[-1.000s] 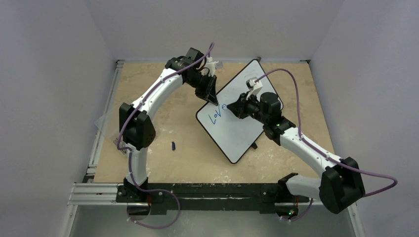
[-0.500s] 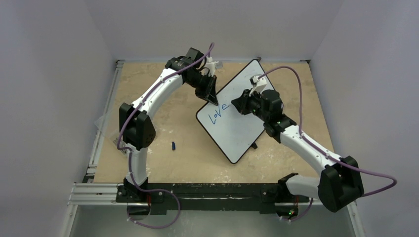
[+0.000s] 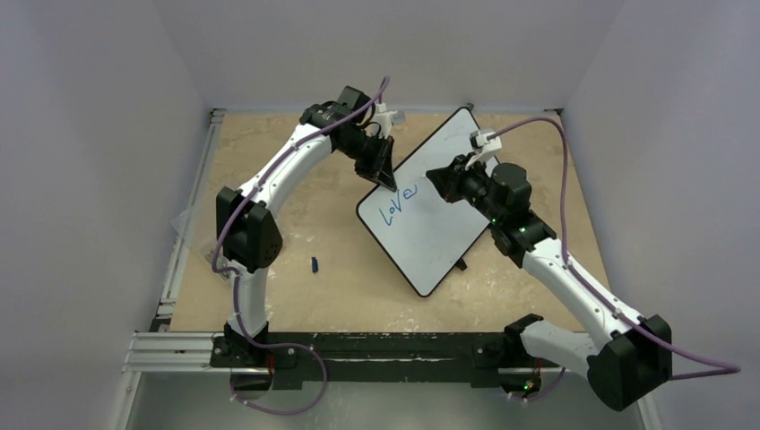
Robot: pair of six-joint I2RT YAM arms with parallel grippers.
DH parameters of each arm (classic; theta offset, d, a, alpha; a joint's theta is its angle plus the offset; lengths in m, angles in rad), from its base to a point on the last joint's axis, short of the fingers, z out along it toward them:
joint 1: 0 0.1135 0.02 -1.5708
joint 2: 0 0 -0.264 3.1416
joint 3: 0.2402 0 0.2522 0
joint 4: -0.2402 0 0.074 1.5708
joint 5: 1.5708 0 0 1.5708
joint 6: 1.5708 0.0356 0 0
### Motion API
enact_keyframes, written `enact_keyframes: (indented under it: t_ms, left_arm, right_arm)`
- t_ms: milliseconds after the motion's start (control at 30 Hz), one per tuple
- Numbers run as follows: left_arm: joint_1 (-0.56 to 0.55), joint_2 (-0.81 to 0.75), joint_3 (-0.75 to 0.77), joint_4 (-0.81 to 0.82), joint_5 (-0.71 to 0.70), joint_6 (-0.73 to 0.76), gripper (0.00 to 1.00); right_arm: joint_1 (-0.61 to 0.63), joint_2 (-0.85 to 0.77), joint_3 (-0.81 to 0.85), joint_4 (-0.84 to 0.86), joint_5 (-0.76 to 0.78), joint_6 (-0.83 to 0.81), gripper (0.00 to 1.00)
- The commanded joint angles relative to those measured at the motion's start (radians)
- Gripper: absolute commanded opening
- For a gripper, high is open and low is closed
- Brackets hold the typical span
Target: Write a sentence on the whiteboard
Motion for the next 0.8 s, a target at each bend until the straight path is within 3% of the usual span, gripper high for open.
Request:
enact_keyframes:
  t_ms: [0,267,767]
  left_arm:
    - [-0.022,0.006,0.027,-0.015,-0.187,0.076,0.00]
    - [-0.021,-0.013,0.016,-0.040,-0.208,0.088,0.00]
    - [-0.021,-0.121,-0.177,0.070,-0.220,0.075,0.00]
  right_arm:
    - [-0.001,-0.078,-0.030,0.036,0.037,0.012,0.00]
    - [0.001,-0.112,-0.089,0.060,0.044,0.015,0.00]
    - [0.001,-0.122,-0.137,0.136,0.033,0.005,0.00]
